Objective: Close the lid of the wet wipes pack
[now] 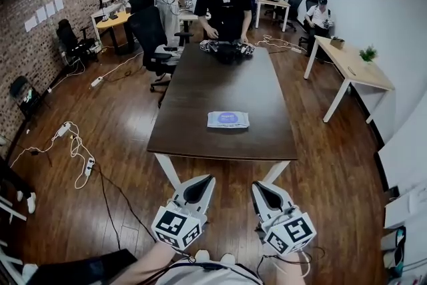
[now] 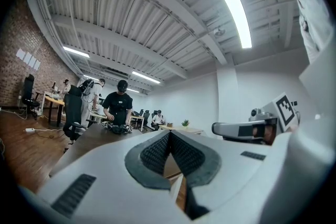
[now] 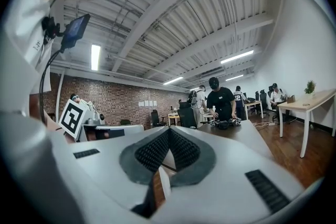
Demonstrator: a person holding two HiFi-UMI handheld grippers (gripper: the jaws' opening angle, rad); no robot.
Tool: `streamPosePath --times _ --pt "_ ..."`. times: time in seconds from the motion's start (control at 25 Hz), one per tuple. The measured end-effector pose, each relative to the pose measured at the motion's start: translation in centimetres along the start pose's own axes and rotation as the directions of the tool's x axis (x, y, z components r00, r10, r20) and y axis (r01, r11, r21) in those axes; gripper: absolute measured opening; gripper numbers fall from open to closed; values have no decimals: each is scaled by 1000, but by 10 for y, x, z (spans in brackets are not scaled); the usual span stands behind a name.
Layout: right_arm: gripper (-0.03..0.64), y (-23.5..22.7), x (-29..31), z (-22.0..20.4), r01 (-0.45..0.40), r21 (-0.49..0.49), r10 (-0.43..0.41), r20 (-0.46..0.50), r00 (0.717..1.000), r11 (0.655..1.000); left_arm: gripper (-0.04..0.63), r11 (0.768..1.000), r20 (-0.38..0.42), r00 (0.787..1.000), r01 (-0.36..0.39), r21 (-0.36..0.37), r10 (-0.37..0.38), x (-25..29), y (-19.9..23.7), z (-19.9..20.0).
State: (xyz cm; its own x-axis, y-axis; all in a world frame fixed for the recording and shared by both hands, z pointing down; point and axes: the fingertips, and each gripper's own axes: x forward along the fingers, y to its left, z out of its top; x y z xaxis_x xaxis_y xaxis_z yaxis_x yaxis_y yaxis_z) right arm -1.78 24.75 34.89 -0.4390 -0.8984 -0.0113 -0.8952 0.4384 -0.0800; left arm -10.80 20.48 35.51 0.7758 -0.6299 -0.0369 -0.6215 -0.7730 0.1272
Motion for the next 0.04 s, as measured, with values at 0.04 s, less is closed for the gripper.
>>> streamPosePath --times 0.04 --pt "6 -1 0 1 -2 -2 2 1 1000 1000 2 1000 2 1000 1 2 -1 1 -1 0"
